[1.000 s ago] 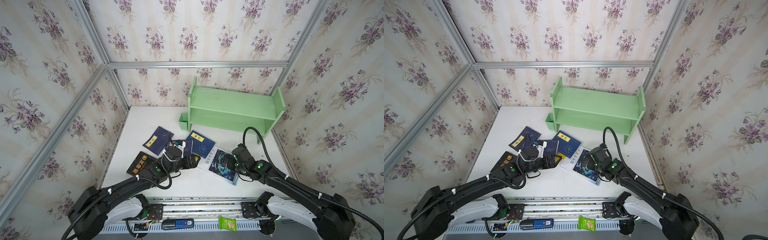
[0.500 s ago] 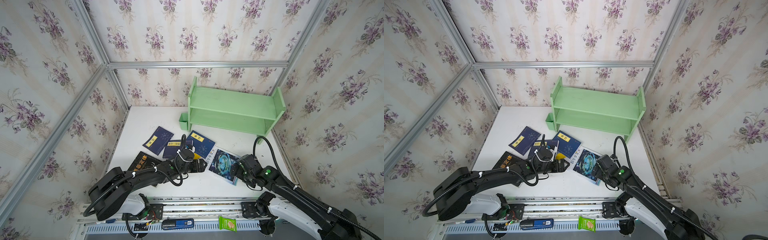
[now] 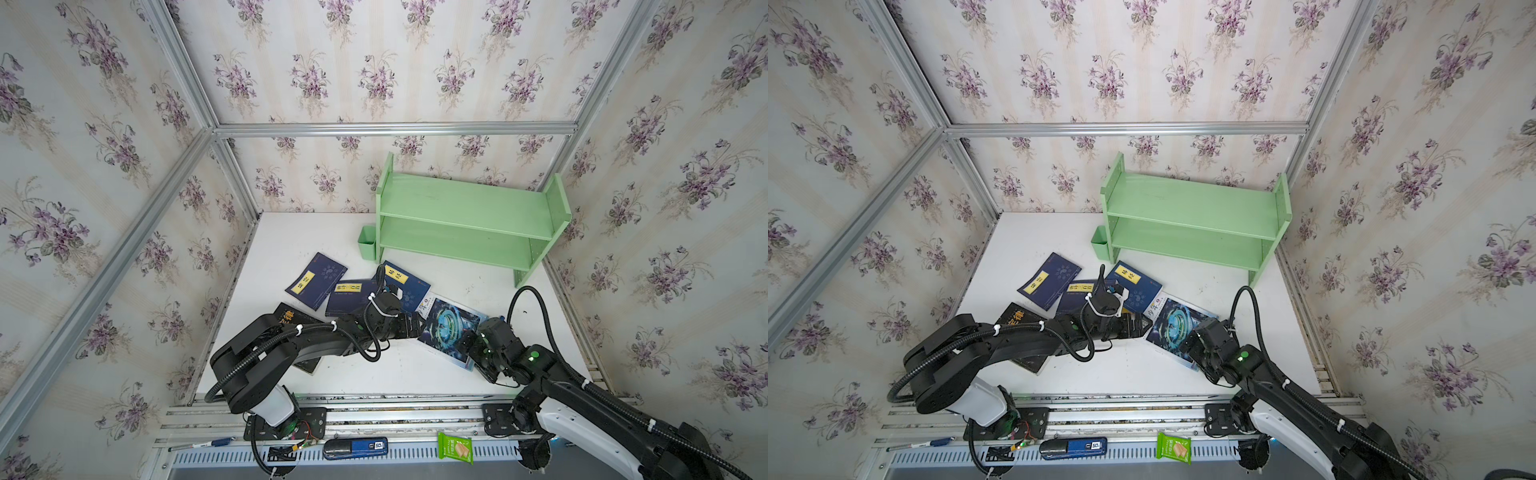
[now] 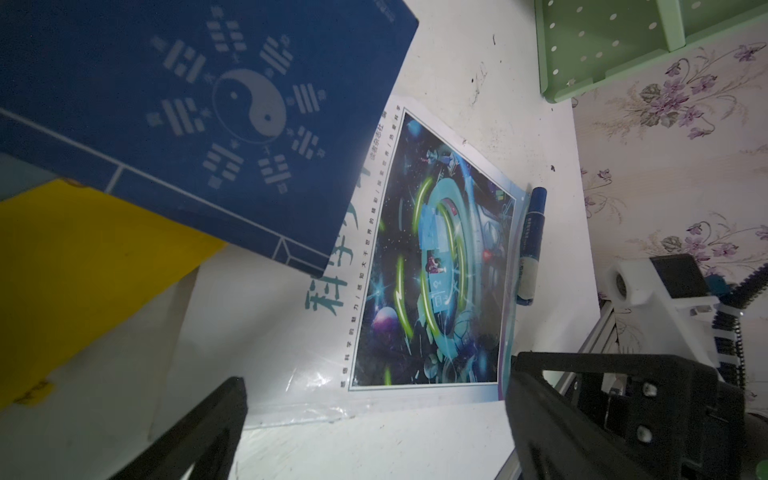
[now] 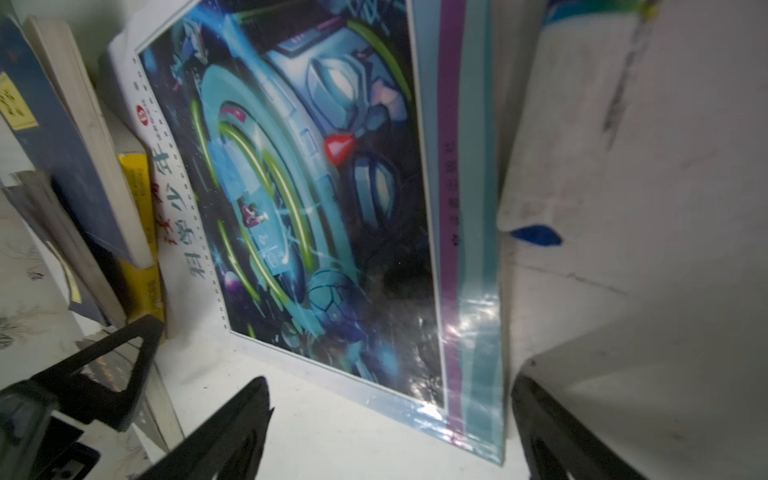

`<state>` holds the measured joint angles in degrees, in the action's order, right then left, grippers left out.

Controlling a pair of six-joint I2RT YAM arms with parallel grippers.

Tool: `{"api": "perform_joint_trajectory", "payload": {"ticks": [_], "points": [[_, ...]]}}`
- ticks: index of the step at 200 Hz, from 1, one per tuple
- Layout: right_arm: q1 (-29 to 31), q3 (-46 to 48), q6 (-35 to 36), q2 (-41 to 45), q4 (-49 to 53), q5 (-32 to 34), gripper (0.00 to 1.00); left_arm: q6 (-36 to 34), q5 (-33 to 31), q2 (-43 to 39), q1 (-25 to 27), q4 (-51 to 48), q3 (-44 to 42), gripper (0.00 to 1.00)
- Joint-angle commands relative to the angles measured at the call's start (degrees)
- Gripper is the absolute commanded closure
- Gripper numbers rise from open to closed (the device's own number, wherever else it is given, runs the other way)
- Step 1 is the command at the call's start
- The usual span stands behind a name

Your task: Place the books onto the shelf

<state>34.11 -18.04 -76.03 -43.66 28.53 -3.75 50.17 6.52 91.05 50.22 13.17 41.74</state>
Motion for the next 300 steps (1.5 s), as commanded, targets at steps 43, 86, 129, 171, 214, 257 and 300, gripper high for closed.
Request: {"api": "perform_joint_trajectory", "payload": {"ticks": [43,86,129,171,214,257,300], "points": [[0.08,-1.06,-8.97,5.04,12.12,-1.26,0.10,2.12,0.81,3.01,-0.03,2.47,2.60,0.01],[0.10,0.11,-11.69,5.70,12.76,-3.17,0.10,1.95,-0.05,4.00,-0.03,2.72,3.77,0.01],[0.45,1.81,-16.02,2.31,5.75,-3.20,0.12,2.41,1.63,6.21,-0.03,3.39,4.08,0.01],[1.82,2.29,-19.98,0.86,2.70,-1.59,0.12,4.11,2.82,8.55,-0.03,5.78,3.71,0.01],[2.96,3.97,-17.93,5.15,-4.18,5.49,0.14,6.09,4.69,10.97,-0.12,8.00,3.26,0.01],[3.02,3.79,-12.75,9.33,-10.31,11.74,0.14,6.26,6.20,12.05,-0.29,8.36,3.41,0.01],[3.16,4.89,-8.55,10.91,-18.59,12.83,0.19,6.25,6.40,11.90,-0.38,8.35,3.53,0.01]]}}
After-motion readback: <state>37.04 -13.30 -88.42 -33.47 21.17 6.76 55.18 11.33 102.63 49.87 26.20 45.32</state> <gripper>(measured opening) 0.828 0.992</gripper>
